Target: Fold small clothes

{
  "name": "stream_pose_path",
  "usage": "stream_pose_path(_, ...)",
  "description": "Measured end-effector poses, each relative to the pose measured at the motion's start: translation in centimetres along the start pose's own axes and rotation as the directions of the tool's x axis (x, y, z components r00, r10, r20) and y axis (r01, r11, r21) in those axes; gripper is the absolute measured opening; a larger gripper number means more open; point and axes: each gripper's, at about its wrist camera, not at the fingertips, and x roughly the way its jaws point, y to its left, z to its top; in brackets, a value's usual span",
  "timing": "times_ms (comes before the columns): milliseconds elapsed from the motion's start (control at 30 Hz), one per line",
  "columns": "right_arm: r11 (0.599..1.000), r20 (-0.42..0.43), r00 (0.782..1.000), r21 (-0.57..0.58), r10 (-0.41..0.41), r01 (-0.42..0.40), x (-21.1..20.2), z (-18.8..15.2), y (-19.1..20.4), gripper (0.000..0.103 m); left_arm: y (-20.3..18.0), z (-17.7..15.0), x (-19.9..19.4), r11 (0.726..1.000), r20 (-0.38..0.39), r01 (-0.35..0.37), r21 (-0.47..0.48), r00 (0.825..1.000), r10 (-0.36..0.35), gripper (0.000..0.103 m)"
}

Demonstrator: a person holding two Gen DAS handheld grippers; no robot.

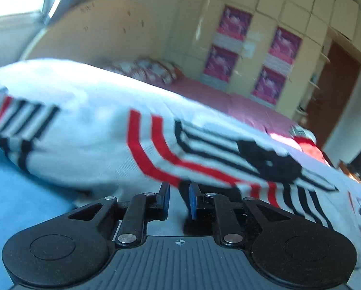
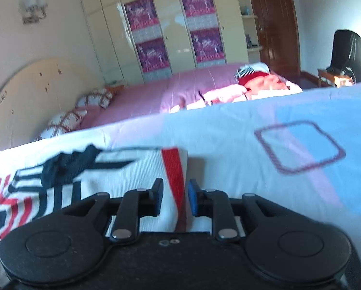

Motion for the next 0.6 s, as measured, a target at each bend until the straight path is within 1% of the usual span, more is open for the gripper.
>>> stream_pose_path(67,0.999,0.015,1.000,-0.030,0.013,-0.013,0.7,0.7,0.1,0.021,-1.0,0.9,0.3,0.999,0.019,0.044,0.031,0.999,-0.045,0.016)
stream_pose_path(100,0.998,0.016,0.999,-0.049,0.029,-0.028,1.2,0.9,0.3,0.020,-2.0,1.2,0.6,0.995,0.023,0.083,0.062,0.996,-0.085,0.016)
stream_pose_path(167,0.992,0.019,0.998,-0.114,0.052,-0.049,2.6,1.0,1.0,0.019,-3.9,1.3,1.8,0.976,-0.010,0.188,0.106,0.982,-0.188,0.016)
stream_pose_path(200,0.989,0.012,0.998,-0.137,0.058,-0.056,3.3,0.8,1.4,0.019,-4.7,1.2,2.6,0.968,-0.044,0.218,0.121,0.976,-0.214,0.016)
stream_pose_path(233,0.987,-0.001,0.999,-0.155,0.049,-0.049,4.0,0.6,1.6,0.015,-5.5,0.8,3.8,0.964,-0.088,0.219,0.148,0.974,-0.208,0.016)
stream_pose_path(267,0.984,-0.026,1.000,-0.175,0.013,-0.018,4.9,0.3,1.7,0.014,-6.0,0.2,4.9,0.967,-0.119,0.180,0.179,0.980,-0.160,0.016)
stream_pose_path(300,0.985,-0.034,0.999,-0.175,-0.009,0.003,5.5,0.0,1.4,0.013,-6.2,-0.6,6.0,0.970,-0.163,0.133,0.204,0.981,-0.100,0.015)
stream_pose_path(333,0.989,-0.030,1.000,-0.149,-0.003,-0.002,5.4,0.2,1.0,0.013,-5.6,-0.9,5.8,0.972,-0.127,0.143,0.187,0.985,-0.121,0.015)
stream_pose_path(367,0.990,-0.027,1.000,-0.144,-0.014,0.010,5.3,0.3,0.8,0.013,-5.4,-0.8,5.8,0.972,-0.135,0.150,0.180,0.983,-0.126,0.015)
stream_pose_path(433,0.989,-0.013,0.999,-0.142,-0.037,0.035,5.2,0.1,0.2,0.014,-5.6,-0.8,5.2,0.968,-0.135,0.130,0.214,0.985,-0.103,0.015)
stream_pose_path(467,0.992,-0.018,0.999,-0.118,-0.034,0.032,5.3,0.2,-0.3,0.017,-5.6,-0.9,5.1,0.966,-0.138,0.131,0.221,0.985,-0.102,0.015)
stream_pose_path(500,0.994,-0.027,0.999,-0.103,-0.041,0.038,5.5,0.3,-0.5,0.025,-5.7,-0.9,5.1,0.964,-0.137,0.130,0.230,0.986,-0.100,0.015)
stream_pose_path(533,0.995,-0.041,0.998,-0.090,-0.043,0.039,5.7,0.3,-0.8,0.024,-5.8,-1.0,5.0,0.963,-0.136,0.127,0.237,0.986,-0.096,0.015)
stream_pose_path(600,0.994,-0.046,0.997,-0.090,-0.063,0.058,5.1,0.5,-0.7,0.025,-6.0,-0.5,4.2,0.968,-0.137,0.109,0.224,0.987,-0.080,0.016)
